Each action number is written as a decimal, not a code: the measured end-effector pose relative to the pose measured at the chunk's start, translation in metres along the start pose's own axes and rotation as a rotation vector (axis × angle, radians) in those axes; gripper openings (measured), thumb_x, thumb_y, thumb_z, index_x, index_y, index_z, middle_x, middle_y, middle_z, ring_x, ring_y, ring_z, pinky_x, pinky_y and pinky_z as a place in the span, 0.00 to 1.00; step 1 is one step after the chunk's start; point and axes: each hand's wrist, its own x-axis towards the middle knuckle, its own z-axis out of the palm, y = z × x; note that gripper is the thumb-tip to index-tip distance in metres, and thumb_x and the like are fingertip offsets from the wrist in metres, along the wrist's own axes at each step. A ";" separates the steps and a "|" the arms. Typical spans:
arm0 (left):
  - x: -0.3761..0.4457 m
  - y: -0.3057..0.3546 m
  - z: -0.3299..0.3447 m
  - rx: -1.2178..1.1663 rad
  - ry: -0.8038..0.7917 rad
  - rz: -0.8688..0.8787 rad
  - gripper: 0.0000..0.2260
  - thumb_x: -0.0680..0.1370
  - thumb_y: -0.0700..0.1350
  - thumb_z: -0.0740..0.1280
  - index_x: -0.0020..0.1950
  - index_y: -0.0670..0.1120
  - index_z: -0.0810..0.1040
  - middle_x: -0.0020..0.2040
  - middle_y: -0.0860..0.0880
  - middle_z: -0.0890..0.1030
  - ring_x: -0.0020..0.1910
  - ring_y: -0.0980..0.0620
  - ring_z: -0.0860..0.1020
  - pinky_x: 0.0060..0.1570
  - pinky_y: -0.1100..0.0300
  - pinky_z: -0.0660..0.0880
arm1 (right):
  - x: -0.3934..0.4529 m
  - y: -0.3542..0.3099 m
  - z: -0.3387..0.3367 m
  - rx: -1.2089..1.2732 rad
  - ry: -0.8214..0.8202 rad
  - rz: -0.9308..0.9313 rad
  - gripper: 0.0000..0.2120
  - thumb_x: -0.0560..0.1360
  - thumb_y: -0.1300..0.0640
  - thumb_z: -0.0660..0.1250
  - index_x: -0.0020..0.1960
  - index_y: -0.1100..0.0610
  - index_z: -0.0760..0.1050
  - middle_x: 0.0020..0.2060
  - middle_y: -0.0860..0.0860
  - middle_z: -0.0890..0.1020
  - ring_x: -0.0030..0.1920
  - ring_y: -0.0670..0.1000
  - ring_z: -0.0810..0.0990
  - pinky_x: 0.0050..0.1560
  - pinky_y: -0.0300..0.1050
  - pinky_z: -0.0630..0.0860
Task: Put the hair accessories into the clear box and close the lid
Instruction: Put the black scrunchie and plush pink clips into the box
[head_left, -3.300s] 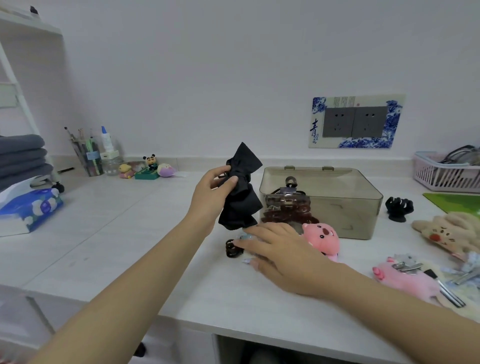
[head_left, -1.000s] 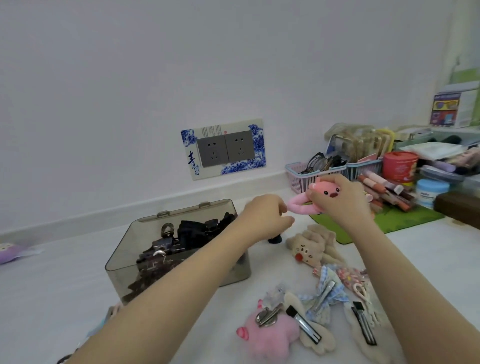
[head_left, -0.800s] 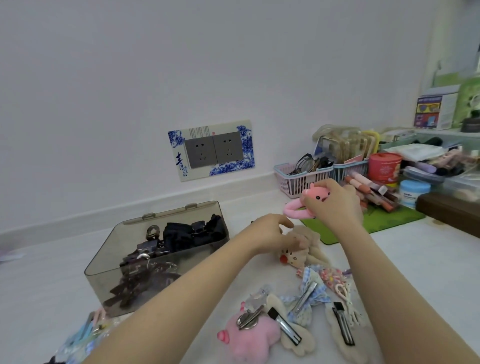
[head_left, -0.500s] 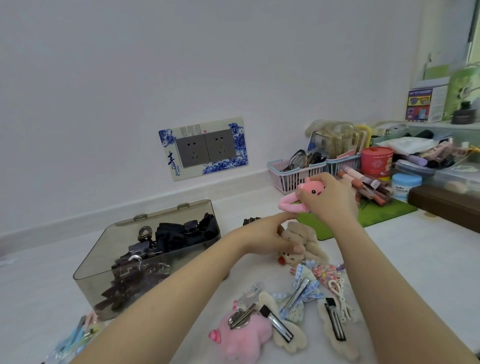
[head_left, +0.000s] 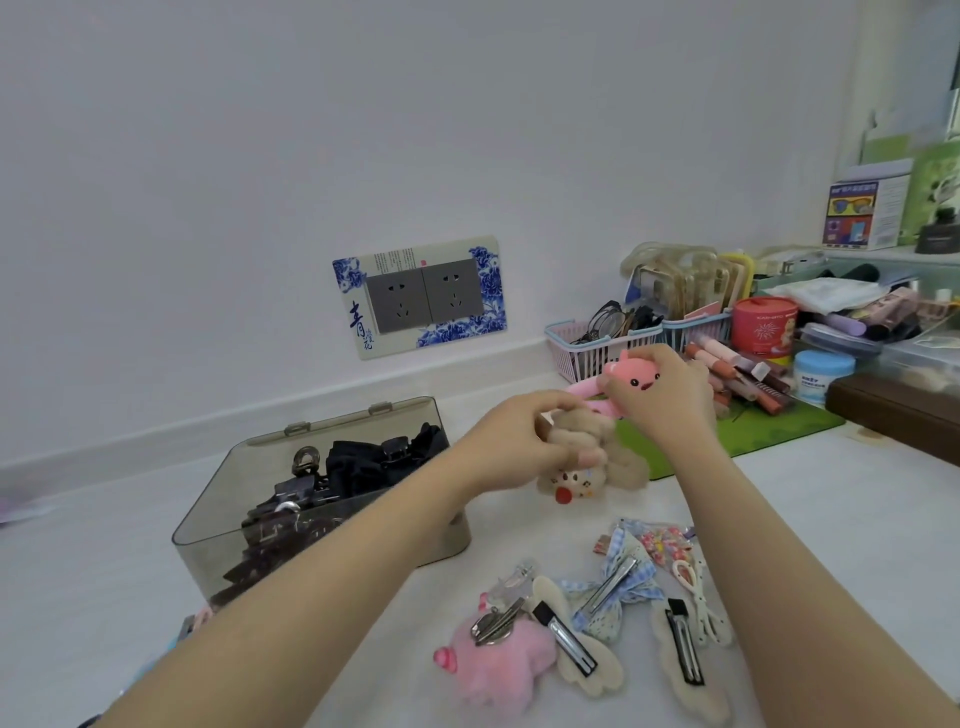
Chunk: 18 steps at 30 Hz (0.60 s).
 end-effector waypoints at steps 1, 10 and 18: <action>-0.003 0.003 -0.009 -0.001 0.022 0.007 0.20 0.71 0.47 0.74 0.62 0.53 0.75 0.37 0.52 0.77 0.32 0.57 0.75 0.35 0.67 0.71 | 0.000 -0.001 -0.001 0.029 0.005 -0.010 0.18 0.68 0.46 0.70 0.56 0.46 0.73 0.57 0.58 0.73 0.52 0.57 0.73 0.49 0.47 0.71; -0.037 -0.010 -0.098 -0.021 0.312 -0.120 0.21 0.71 0.51 0.72 0.63 0.55 0.76 0.47 0.46 0.84 0.40 0.49 0.83 0.41 0.56 0.80 | -0.019 -0.015 0.019 0.121 -0.094 -0.119 0.20 0.67 0.46 0.71 0.58 0.47 0.73 0.55 0.55 0.72 0.49 0.53 0.72 0.48 0.44 0.70; -0.053 -0.053 -0.120 0.034 0.244 -0.344 0.13 0.72 0.49 0.72 0.55 0.50 0.77 0.42 0.48 0.84 0.35 0.50 0.81 0.47 0.53 0.79 | -0.040 -0.022 0.044 0.113 -0.189 -0.215 0.20 0.67 0.42 0.71 0.55 0.50 0.73 0.55 0.56 0.75 0.50 0.52 0.75 0.43 0.41 0.68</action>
